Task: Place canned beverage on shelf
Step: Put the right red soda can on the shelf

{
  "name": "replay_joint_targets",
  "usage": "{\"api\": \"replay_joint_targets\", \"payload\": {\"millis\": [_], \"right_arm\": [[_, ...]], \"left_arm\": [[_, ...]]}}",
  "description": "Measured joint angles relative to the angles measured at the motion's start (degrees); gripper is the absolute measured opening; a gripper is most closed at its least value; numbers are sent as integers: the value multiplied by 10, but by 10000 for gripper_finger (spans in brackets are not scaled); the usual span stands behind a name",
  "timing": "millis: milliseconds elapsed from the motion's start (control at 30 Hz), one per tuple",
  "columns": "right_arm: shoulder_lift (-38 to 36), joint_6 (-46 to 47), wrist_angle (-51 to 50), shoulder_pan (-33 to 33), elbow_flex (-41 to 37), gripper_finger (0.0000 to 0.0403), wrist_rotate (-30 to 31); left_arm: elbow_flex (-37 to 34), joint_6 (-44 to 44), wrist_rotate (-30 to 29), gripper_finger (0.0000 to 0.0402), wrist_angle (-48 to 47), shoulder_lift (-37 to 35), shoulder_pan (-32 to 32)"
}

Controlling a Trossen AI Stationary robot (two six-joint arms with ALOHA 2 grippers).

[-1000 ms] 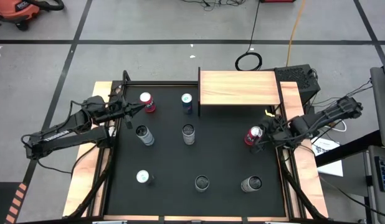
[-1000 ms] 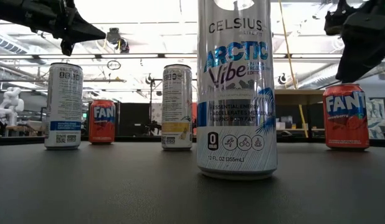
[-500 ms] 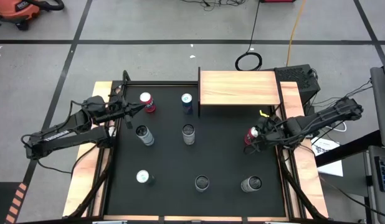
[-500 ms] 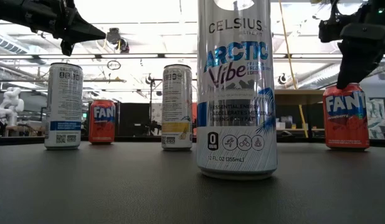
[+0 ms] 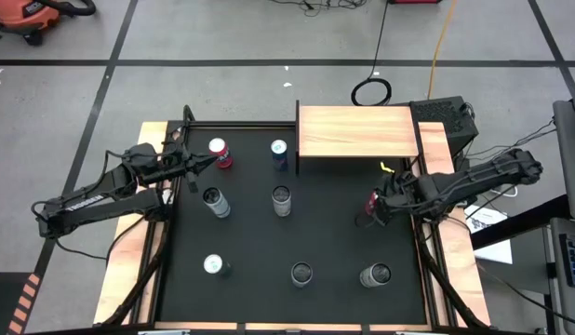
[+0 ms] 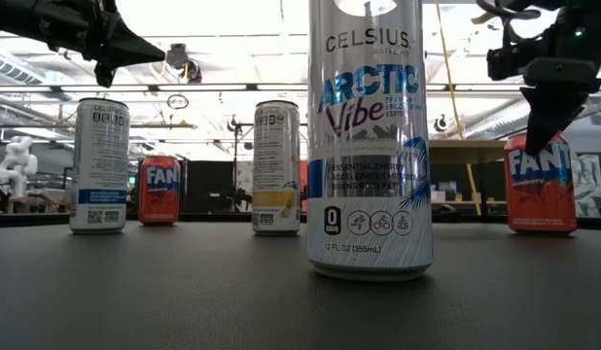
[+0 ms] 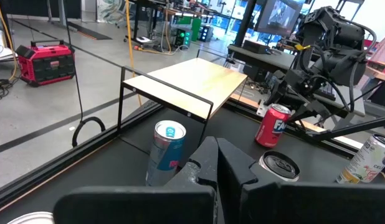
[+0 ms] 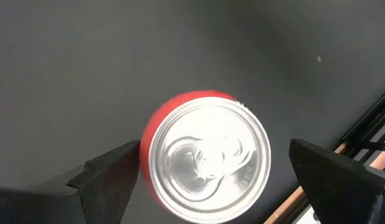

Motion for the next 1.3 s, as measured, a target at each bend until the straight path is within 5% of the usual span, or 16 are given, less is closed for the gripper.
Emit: {"api": "replay_joint_targets", "payload": {"millis": [500, 867, 1300], "right_arm": [[1, -22, 88, -33, -59, 388, -58], [-6, -25, 107, -35, -64, 318, -89], [-8, -26, 119, -35, -64, 313, -102]], "left_arm": [[0, 0, 0, 0, 0, 0, 0], [0, 0, 0, 0, 0, 0, 0], [0, 0, 0, 0, 0, 0, 0]]}}
